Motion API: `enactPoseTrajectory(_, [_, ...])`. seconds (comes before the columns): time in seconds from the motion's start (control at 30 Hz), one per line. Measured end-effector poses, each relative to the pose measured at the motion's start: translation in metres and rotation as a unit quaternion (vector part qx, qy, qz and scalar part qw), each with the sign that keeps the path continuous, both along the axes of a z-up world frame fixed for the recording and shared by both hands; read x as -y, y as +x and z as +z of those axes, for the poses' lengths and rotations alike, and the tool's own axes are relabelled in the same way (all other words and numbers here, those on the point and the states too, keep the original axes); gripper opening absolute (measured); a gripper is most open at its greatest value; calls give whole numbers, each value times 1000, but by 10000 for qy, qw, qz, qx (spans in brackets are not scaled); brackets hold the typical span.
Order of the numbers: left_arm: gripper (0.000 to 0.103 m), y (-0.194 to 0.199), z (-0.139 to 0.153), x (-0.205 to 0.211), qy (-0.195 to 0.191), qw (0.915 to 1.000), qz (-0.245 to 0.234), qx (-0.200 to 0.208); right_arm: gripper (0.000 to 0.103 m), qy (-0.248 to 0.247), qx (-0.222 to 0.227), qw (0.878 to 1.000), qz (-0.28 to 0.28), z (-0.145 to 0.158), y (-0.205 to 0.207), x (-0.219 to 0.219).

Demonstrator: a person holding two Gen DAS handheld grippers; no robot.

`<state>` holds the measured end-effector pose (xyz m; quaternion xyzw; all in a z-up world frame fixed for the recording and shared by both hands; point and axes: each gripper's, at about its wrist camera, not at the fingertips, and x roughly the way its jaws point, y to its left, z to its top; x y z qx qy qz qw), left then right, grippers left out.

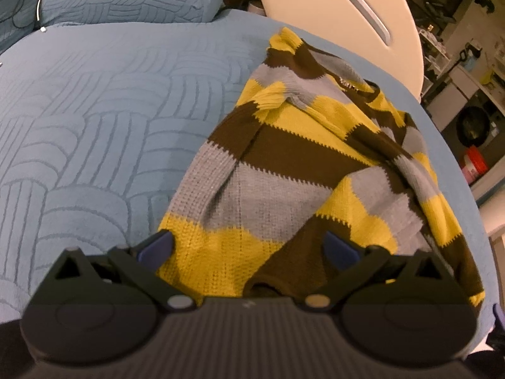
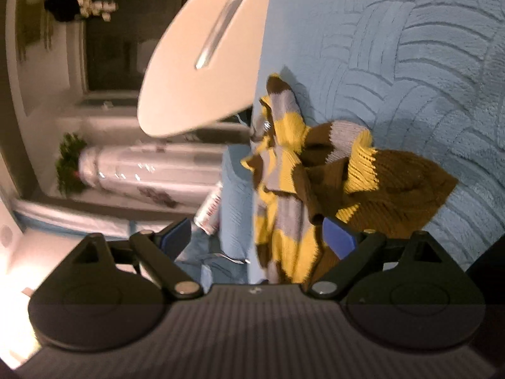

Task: Fold clothes
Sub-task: 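Lift the right gripper away from the folded sweater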

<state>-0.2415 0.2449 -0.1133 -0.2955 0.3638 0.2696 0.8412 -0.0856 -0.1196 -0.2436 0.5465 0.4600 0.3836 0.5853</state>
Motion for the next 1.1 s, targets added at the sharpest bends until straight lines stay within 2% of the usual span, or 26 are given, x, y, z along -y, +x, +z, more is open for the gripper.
enactPoseTrajectory(0.07, [103,0,0,-1,-11,10000,1,28,94,-228,-159,9992,292,-7,6,-12])
enactPoseTrajectory(0.17, [103,0,0,-2,-49,9999,22,88,94,-465,-77,9968,638,-7,15,-27])
enactPoseTrajectory(0.23, [103,1,0,-1,-42,9999,14,97,94,-437,-161,9963,717,-10,18,-31])
enactPoseTrajectory(0.5, [103,6,-1,2,-48,9996,-200,179,94,-300,-221,9973,630,-11,16,-27])
enactPoseTrajectory(0.77, [103,2,-3,-3,-277,9989,-141,350,94,-308,-259,9969,672,-14,16,-30])
enactPoseTrajectory(1.1, [103,5,-4,-4,-291,9988,-168,347,94,-295,-266,9975,590,-10,7,-25])
